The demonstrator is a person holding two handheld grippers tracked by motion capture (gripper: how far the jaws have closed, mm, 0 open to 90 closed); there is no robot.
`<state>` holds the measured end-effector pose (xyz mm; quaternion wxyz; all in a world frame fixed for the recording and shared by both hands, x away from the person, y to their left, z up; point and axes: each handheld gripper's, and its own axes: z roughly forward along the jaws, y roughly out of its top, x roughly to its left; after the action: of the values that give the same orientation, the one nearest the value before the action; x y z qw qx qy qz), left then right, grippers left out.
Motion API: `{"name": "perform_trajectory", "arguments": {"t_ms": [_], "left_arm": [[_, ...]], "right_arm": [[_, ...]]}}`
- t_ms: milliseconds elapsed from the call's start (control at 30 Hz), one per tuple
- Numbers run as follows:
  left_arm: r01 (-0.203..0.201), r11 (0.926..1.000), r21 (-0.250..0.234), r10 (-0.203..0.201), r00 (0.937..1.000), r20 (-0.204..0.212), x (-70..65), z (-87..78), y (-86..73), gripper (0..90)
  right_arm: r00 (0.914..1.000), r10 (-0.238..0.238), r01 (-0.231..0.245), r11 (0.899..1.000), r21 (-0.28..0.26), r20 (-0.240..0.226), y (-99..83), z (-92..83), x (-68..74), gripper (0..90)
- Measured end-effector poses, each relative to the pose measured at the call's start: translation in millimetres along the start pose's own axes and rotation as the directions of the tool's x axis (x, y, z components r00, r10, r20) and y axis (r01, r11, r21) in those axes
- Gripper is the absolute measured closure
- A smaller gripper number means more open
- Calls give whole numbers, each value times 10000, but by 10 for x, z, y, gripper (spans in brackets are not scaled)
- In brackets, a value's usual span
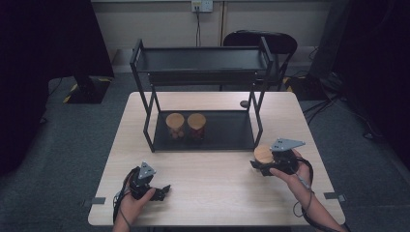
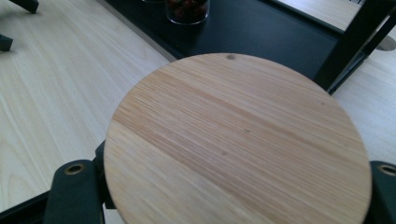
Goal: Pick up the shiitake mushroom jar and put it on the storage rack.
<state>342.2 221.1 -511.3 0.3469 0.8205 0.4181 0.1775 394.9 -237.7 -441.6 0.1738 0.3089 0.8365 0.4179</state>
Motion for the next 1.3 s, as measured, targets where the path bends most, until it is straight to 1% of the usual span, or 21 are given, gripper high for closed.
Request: {"name": "perform_trajectory", "arguments": {"t_ms": [133, 400, 633, 700, 1000, 1300], "left_arm": [[-2, 10000, 2, 2, 10000, -1, 0, 0, 0, 3], [0, 10000, 0, 0, 10000, 1, 0, 0, 0, 3], [4, 10000, -1, -4, 10000, 1, 0, 0, 0, 3], [-1, 10000, 0, 1, 10000, 1, 0, 0, 0, 3], [-4, 10000, 2, 4, 10000, 1, 0, 0, 0, 3], [0, 10000, 1, 0, 10000, 1, 0, 0, 0, 3]], "right_arm": [[10000, 42, -43, 10000, -88, -78, 71, 58, 4, 257], [10000, -26, 25, 9999, -129, -94, 182, 185, 19, 256], [9999, -54, 53, 9999, -134, -98, 243, 304, 26, 256], [9999, 19, -22, 9999, -161, -161, 256, 336, 24, 256], [9998, 77, -80, 9998, -200, -157, 327, 475, 29, 256], [9999, -9, 6, 9999, -171, -147, 430, 587, 43, 256]]}}
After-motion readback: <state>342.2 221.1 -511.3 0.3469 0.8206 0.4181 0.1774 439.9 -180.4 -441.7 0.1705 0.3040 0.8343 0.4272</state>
